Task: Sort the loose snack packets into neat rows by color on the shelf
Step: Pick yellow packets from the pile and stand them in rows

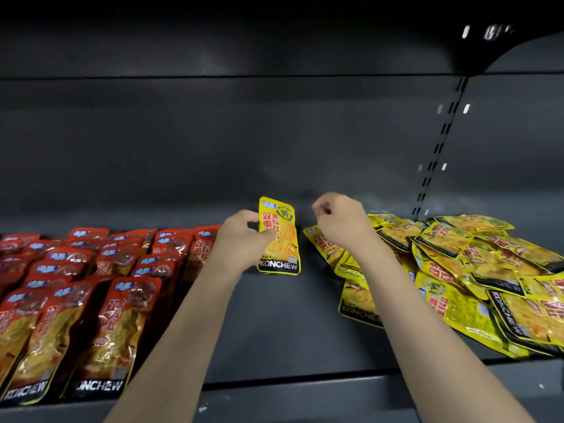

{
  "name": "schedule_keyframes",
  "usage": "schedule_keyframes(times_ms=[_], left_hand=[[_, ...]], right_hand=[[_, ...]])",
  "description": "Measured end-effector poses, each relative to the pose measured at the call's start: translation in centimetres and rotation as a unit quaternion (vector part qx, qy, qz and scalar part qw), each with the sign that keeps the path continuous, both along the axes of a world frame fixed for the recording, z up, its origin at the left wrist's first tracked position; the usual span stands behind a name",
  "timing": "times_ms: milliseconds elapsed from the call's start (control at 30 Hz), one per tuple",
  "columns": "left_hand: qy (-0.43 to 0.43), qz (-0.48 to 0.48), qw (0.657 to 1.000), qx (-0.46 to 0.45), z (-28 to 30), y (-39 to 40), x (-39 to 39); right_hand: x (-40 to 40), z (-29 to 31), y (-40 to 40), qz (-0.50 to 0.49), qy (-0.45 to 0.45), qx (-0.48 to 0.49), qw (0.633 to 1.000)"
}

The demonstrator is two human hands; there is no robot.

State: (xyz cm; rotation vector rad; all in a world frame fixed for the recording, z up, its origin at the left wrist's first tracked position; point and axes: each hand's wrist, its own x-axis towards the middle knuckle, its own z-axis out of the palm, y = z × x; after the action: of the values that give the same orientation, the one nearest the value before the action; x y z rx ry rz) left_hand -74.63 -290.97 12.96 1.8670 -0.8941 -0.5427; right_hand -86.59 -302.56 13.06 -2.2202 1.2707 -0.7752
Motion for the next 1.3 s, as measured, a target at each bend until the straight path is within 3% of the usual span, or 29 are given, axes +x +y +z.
schedule_keyframes(times_ms=[167,333,633,833,933,1100,1300], left_hand=[[-0.027,-0.021,0.993,0.113,-2.0,-1.2,-0.6],[-0.003,0.005,0.992,0.124,-2.7,-1.0,-0.8],[-0.035,0.022,0.988,0.147,-2.7,-0.9,-0.9],[-0.142,0.066,0.984,0.085,-1.0,-1.6,-1.9],[-0.180,0.013,0.983,0.044,1.3,-3.9,-3.3],[-0.319,-0.109,0.924,0.182,2.0,-8.5,-5.2],[-0.335,-0.189,0.871,0.306,0.8,-9.9,-5.4]], right_hand=[[-3.3,-0.3,1.4,0.010,0.001,0.003,1.000],[-5.9,-0.6,2.3,0.010,-0.016,0.004,1.000],[-7.0,-1.7,2.0,0.001,-0.049,0.041,0.998],[-8.1,-1.6,1.7,-0.010,-0.045,0.033,0.998],[-9.2,-1.6,1.9,-0.015,-0.061,0.031,0.998],[-10.7,-2.2,2.8,-0.032,-0.061,0.003,0.998],[-12.0,-2.8,3.0,-0.049,-0.063,0.005,0.997]])
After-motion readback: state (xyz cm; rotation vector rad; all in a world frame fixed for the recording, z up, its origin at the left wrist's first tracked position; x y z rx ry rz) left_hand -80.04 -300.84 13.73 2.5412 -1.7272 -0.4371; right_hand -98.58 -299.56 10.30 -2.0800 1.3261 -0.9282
